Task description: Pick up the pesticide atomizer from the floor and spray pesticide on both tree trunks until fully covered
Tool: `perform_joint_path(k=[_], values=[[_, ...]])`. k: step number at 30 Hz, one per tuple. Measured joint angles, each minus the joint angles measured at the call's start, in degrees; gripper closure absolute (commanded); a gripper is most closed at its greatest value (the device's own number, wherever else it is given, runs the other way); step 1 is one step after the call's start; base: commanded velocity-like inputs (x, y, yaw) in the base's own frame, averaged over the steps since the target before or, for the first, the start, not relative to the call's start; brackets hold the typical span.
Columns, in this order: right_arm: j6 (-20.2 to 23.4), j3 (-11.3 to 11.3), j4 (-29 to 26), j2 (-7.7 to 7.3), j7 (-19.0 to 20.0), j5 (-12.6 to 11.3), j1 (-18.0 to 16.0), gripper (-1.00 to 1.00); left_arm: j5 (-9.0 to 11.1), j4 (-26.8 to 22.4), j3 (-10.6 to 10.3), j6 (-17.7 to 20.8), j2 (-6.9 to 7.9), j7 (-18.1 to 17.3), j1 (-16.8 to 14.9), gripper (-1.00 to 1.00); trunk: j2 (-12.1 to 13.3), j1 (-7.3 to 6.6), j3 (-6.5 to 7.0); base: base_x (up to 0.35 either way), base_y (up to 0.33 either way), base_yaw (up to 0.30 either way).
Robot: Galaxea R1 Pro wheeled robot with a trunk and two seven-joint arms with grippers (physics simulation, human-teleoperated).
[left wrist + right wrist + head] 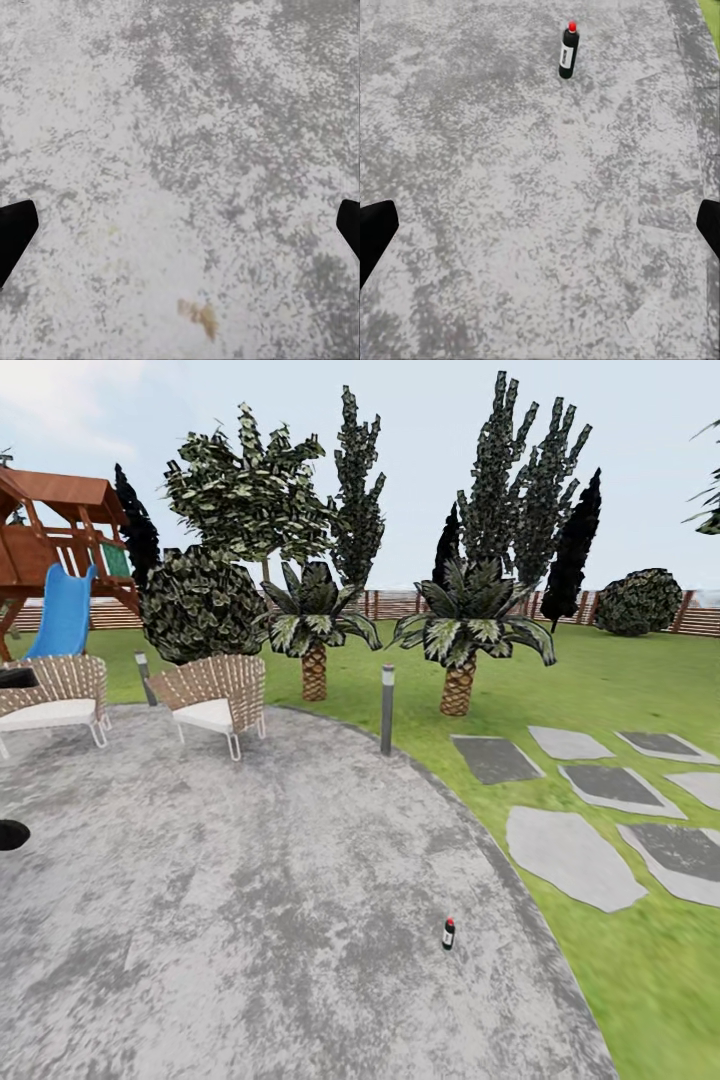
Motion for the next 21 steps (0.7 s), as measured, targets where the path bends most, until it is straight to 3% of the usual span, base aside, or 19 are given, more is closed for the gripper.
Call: perform_joint_path(k=[5, 21], values=[[0.0, -0.1, 0.0, 0.01, 0.0, 0.0, 0.0, -1.0, 0.0, 0.0, 0.0, 0.0, 0.02, 0.0, 0.0, -1.0, 0.0, 0.0, 0.01, 0.294, 0.001, -0.058], [0.0, -0.1, 0.0, 0.01, 0.0, 0.0, 0.0, -1.0, 0.0, 0.0, 0.0, 0.0, 0.04, 0.0, 0.0, -1.0, 0.0, 0.01, 0.3, 0.251, 0.0, -0.249]])
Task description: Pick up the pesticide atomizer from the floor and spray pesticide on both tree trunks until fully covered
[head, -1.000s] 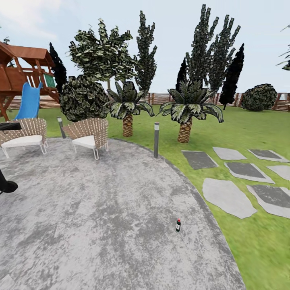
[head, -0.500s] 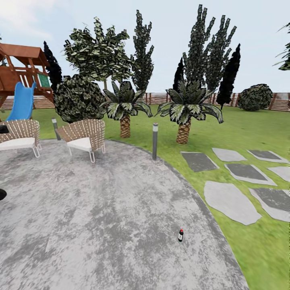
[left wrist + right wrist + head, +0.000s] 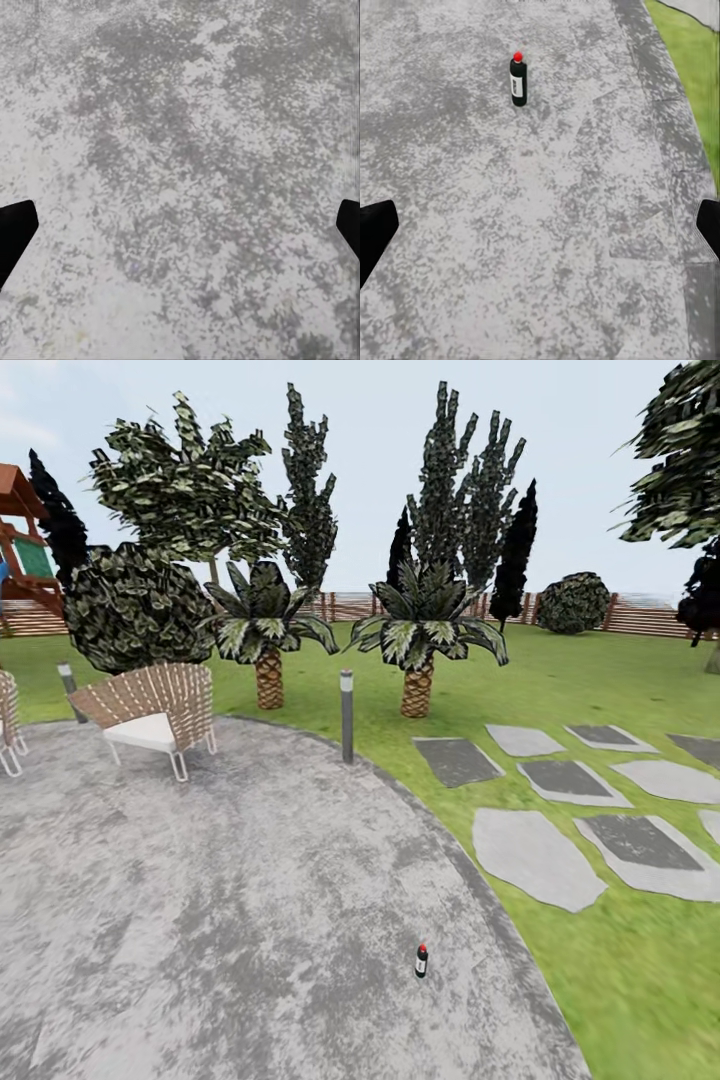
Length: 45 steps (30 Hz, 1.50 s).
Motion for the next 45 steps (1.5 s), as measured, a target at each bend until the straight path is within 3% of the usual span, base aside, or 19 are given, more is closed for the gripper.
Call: perform_joint_path(k=[20, 45], values=[[0.0, 0.0, -0.1, 0.0, 0.0, 0.0, 0.0, -1.0, 0.0, 0.0, 0.0, 0.0, -0.01, 0.0, 0.0, -1.0, 0.0, 0.01, 0.16, 0.187, -0.042, -0.26], [0.0, -0.1, -0.2, -0.01, 0.0, 0.0, 0.0, -1.0, 0.2, -0.5, 0.0, 0.0, 0.02, 0.0, 0.0, -1.0, 0.0, 0.03, 0.16, 0.008, -0.003, -0.26]])
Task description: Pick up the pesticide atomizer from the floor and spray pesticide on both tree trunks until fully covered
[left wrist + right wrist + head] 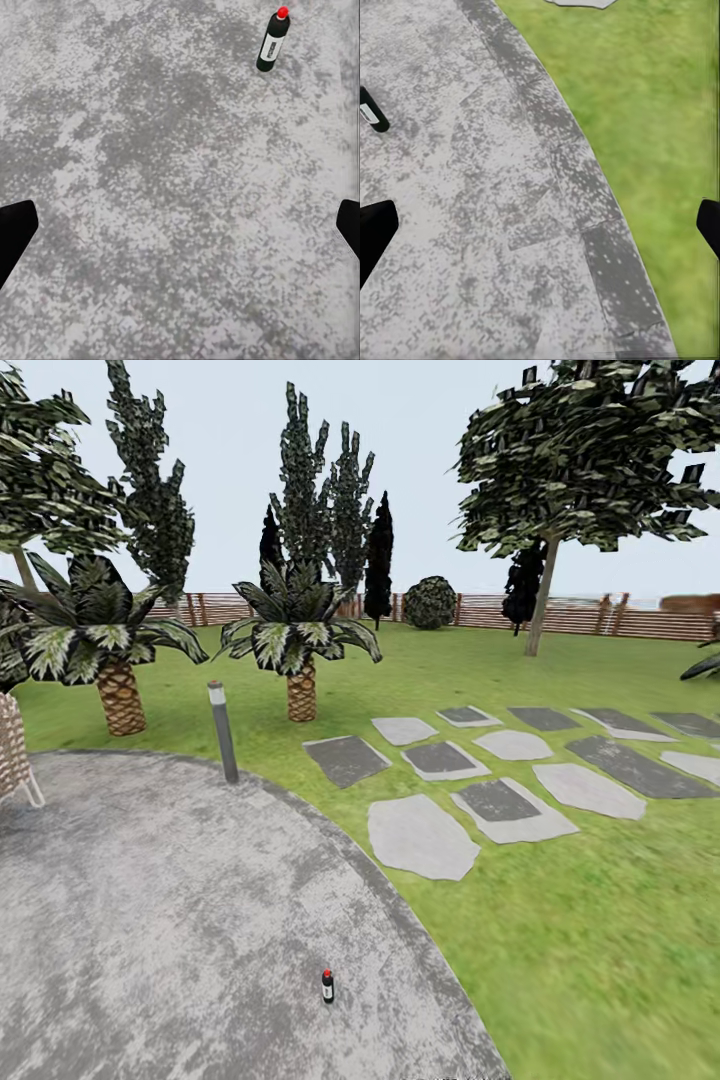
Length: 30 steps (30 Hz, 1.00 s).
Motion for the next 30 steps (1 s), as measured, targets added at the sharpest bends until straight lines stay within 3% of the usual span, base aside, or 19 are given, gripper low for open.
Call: perform_joint_path(k=[17, 30], values=[[0.0, 0.0, 0.0, -0.04, 0.0, 0.0, 0.0, -1.0, -0.1, -0.1, 0.0, 0.0, 0.09, 0.1, 0.0, -1.0, -6.4, 3.51, -2.87, 0.0, 0.0, -0.248], [0.0, 0.1, 0.2, -0.13, 0.0, 0.2, 0.0, -1.0, 0.0, 0.0, 0.0, 0.0, 0.45, 0.1, 0.1, -1.0, -11.6, 6.36, -5.2, 0.0, 0.0, -0.023]])
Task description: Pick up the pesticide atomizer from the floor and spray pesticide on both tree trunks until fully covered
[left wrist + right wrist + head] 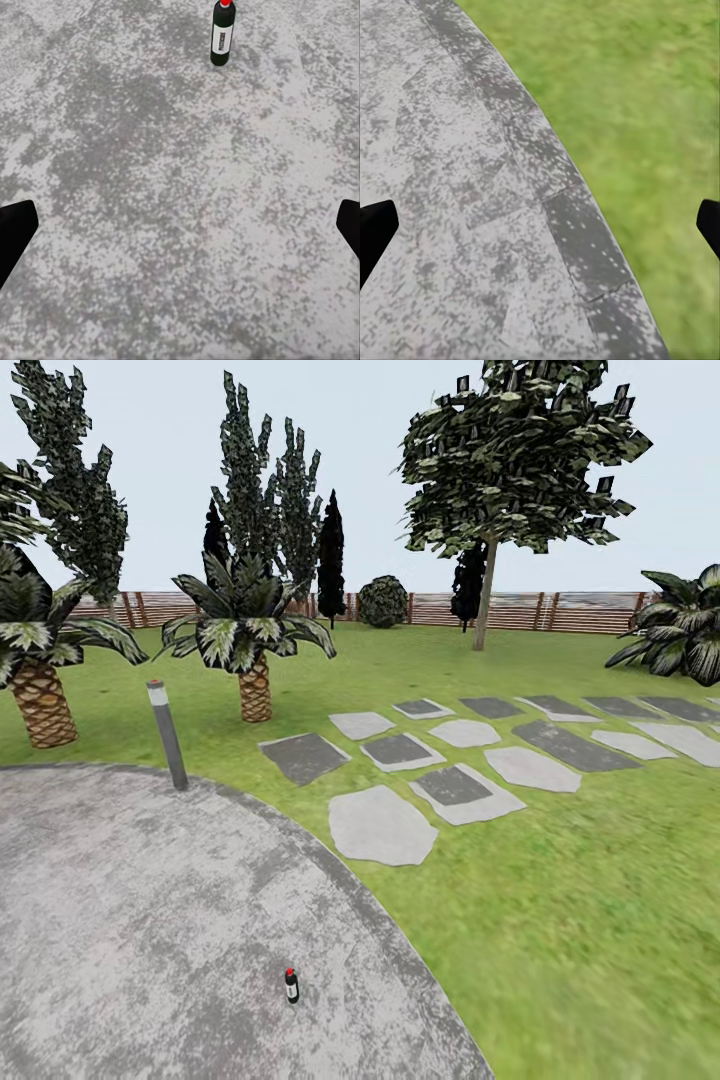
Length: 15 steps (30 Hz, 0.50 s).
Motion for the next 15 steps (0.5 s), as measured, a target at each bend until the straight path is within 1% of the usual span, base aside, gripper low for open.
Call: perform_joint_path(k=[15], values=[[0.0, 0.1, 0.1, -0.02, 0.0, 0.1, 0.0, -1.0, 0.0, 0.1, 0.0, 0.0, 0.0, 0.0, 0.0, -1.0, -6.0, 3.3, -2.69, 0.0, 0.0, 0.0]])
